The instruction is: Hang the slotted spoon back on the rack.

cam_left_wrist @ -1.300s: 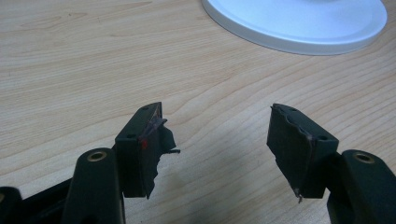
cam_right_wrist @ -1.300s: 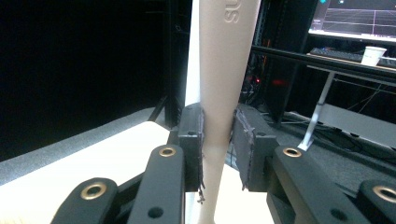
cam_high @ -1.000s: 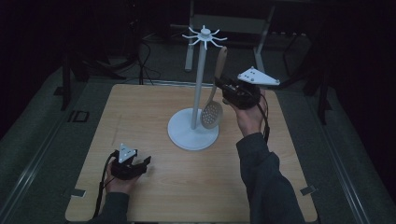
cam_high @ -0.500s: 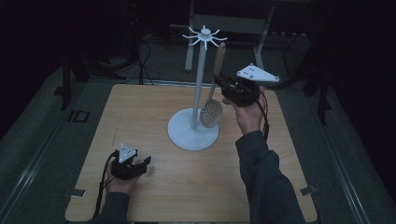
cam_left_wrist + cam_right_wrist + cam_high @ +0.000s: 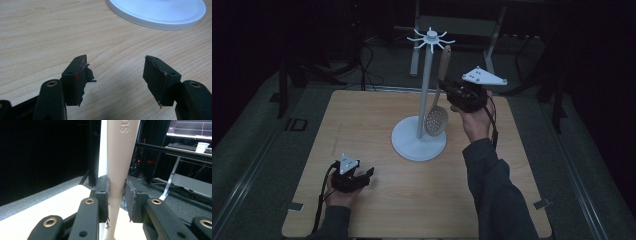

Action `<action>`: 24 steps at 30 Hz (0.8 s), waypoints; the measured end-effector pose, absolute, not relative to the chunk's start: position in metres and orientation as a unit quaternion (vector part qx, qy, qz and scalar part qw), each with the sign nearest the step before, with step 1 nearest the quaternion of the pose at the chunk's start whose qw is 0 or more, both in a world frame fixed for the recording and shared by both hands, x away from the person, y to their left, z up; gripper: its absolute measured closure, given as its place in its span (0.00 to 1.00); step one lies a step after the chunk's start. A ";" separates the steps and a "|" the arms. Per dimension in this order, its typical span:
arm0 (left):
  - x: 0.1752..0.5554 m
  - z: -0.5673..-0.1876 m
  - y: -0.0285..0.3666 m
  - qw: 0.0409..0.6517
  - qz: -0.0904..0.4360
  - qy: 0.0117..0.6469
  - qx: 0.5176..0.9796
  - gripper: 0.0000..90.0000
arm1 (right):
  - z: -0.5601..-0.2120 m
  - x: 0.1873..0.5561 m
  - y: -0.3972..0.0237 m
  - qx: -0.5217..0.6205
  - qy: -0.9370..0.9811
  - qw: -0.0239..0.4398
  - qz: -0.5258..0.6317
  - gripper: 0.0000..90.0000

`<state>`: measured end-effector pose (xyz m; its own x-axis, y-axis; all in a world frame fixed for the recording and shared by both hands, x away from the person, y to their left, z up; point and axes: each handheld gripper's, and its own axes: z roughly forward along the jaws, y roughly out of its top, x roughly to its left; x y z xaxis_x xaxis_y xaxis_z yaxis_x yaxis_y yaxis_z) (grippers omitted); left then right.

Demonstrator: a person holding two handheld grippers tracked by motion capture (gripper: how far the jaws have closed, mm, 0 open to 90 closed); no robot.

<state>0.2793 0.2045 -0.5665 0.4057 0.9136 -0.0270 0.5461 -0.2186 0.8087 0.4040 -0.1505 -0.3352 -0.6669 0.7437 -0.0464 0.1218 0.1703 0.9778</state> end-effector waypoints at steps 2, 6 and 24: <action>0.279 -0.567 0.204 0.387 0.238 0.491 0.744 0.41 | -0.335 0.405 -0.150 0.303 0.716 0.275 0.565 0.82; 0.280 -0.566 0.204 0.388 0.237 0.491 0.743 0.41 | -0.335 0.407 -0.149 0.303 0.719 0.275 0.562 0.82; 0.280 -0.566 0.204 0.389 0.237 0.491 0.742 0.41 | -0.340 0.403 -0.153 0.306 0.716 0.268 0.566 0.66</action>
